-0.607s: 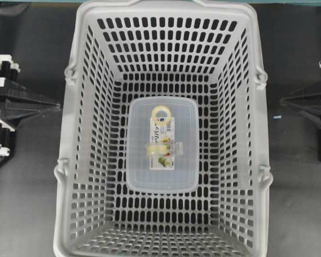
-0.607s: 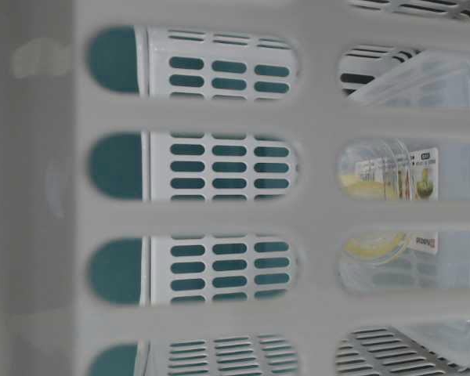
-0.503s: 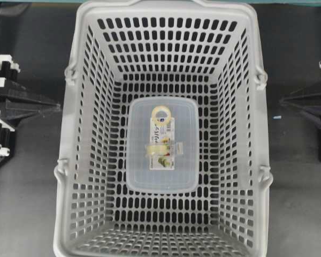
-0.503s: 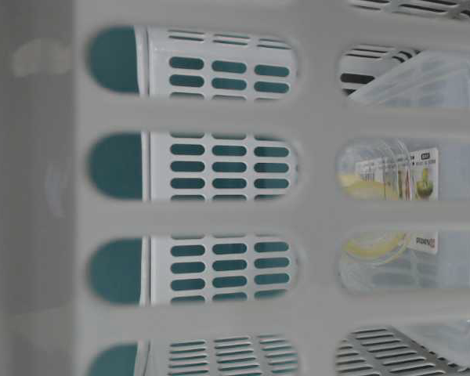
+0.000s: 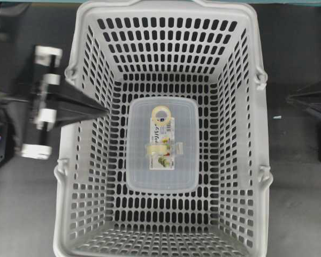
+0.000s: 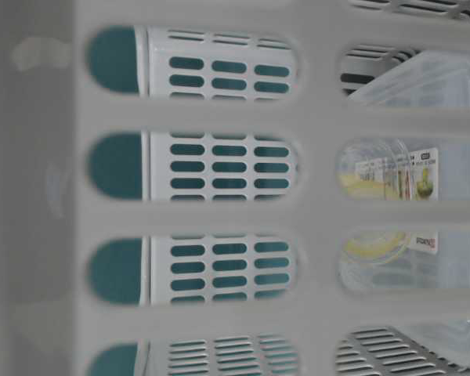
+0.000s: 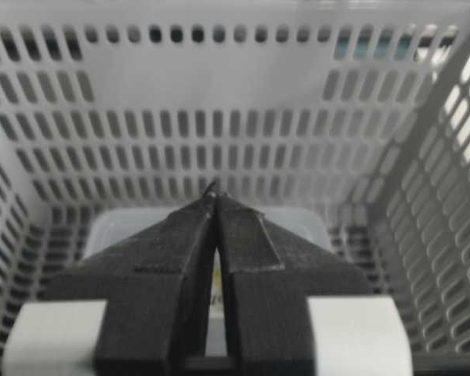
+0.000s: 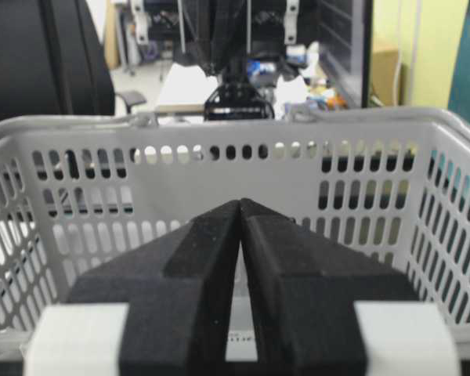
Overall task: Pick up the tape dispenser from the shopping basket with the left arm.
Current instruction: 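Swing the left gripper over the basket above the tape dispenser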
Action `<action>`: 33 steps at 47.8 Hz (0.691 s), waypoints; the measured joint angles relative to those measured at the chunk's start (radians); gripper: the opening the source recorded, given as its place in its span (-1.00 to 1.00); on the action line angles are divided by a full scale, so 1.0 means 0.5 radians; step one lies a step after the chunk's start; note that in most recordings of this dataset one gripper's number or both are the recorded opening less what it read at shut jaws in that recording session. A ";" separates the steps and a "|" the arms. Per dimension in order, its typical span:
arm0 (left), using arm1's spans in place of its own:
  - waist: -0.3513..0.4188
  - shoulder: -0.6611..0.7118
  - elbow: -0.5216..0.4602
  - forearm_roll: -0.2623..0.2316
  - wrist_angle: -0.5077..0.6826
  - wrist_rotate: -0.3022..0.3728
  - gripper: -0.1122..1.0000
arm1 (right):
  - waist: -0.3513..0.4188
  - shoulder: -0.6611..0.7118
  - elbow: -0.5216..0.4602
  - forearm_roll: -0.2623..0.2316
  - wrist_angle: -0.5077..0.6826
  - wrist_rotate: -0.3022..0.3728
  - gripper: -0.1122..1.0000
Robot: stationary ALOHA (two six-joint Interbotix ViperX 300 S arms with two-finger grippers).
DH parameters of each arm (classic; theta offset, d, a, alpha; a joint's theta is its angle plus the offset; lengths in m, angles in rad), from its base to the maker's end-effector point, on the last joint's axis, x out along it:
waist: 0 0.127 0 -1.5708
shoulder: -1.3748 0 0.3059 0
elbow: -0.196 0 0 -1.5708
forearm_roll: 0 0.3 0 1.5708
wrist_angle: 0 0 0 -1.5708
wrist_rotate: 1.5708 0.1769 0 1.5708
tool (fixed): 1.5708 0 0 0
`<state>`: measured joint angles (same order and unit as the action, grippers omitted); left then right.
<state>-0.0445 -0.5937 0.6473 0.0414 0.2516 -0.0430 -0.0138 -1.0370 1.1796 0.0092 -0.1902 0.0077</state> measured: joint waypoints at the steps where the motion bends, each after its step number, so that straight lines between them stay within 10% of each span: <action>1: -0.003 0.043 -0.049 0.003 0.043 0.003 -0.80 | -0.003 -0.003 0.000 -0.003 0.009 0.000 -0.79; 18: -0.040 0.663 -0.647 0.003 0.724 0.006 -0.80 | -0.003 -0.049 0.000 0.000 0.104 0.000 -0.75; 33: -0.043 0.902 -0.850 0.000 1.022 0.009 -0.78 | -0.003 -0.058 -0.003 0.000 0.114 0.000 0.14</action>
<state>-0.0660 -0.1427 0.2224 0.0414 0.7624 -0.0383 -0.0153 -1.0661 1.1781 0.0092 -0.1335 0.0077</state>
